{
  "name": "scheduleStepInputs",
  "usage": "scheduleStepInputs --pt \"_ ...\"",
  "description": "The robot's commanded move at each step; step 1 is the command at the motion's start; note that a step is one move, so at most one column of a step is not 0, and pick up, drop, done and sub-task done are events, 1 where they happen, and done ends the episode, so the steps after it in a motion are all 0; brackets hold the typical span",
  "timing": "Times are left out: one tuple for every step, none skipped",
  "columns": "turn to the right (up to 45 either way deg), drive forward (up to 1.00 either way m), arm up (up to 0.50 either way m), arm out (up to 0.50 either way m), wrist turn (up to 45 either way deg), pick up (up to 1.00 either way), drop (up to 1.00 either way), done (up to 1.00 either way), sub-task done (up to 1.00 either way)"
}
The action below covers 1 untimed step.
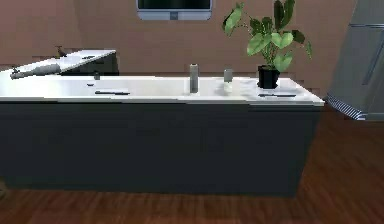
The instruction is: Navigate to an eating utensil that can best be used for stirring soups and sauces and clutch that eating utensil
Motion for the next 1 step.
scheduleStepInputs --pt "0.0 0.40 0.00 0.00 0.0 0.00 0.00 0.00 0.00"
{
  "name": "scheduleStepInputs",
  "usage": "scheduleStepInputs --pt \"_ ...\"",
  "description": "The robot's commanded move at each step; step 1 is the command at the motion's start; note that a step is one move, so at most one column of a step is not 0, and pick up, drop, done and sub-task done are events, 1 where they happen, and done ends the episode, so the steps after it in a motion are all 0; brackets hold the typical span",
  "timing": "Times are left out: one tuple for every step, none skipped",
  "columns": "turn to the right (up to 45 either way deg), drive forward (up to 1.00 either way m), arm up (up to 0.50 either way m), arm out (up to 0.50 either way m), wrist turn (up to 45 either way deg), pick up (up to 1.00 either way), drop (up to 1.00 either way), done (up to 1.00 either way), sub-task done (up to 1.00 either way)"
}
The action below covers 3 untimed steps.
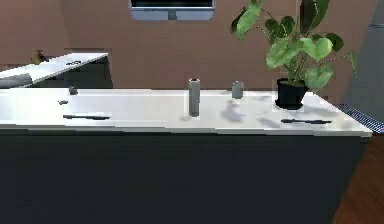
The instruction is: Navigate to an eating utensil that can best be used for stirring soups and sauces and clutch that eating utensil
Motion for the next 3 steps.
scheduleStepInputs --pt "45.0 0.00 0.00 0.00 0.0 0.00 0.00 0.00 0.00" --pt "3.0 0.00 0.00 0.00 0.0 0.00 0.00 0.00 0.00" --pt "-18.0 0.00 0.00 0.00 0.0 0.00 0.00 0.00 0.00"
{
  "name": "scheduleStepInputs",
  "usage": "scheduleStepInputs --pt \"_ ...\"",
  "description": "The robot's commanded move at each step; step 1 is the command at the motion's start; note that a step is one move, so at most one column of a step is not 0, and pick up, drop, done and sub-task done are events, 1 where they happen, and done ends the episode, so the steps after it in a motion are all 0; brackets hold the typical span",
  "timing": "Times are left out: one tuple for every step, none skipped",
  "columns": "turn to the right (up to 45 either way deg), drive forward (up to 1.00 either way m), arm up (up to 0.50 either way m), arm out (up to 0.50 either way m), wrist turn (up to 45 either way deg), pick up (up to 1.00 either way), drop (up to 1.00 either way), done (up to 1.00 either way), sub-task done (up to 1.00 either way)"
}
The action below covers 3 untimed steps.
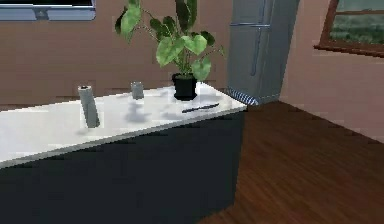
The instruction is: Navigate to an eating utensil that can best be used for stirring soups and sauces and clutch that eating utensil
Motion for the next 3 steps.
scheduleStepInputs --pt "0.0 0.30 0.00 0.00 0.0 0.00 0.00 0.00 0.00" --pt "45.0 0.00 0.00 0.00 0.0 0.00 0.00 0.00 0.00" --pt "9.0 0.00 0.00 0.00 0.0 0.00 0.00 0.00 0.00"
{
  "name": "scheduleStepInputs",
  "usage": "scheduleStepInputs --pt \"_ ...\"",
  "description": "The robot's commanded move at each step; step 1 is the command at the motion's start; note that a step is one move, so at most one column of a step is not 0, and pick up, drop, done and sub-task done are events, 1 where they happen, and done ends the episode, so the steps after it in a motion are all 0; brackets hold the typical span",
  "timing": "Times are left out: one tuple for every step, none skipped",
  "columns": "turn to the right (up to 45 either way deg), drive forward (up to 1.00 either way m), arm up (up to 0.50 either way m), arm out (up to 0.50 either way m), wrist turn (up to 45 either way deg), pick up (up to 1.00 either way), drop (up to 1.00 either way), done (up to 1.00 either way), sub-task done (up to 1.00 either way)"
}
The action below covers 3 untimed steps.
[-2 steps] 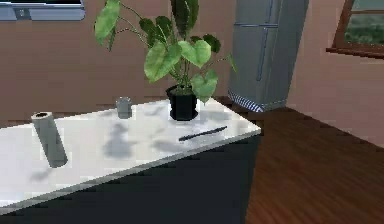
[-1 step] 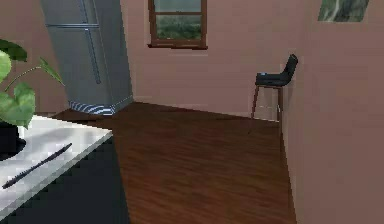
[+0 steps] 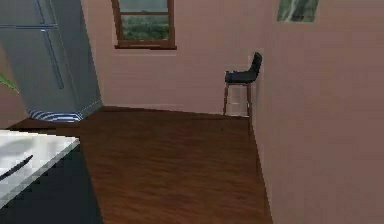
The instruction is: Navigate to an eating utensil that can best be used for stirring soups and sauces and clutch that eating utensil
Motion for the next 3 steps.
scheduleStepInputs --pt "0.0 0.15 0.00 0.00 0.0 0.00 0.00 0.00 0.00" --pt "9.0 0.00 0.00 0.00 0.0 0.00 0.00 0.00 0.00" --pt "0.0 0.75 0.00 0.00 0.0 0.00 0.00 0.00 0.00"
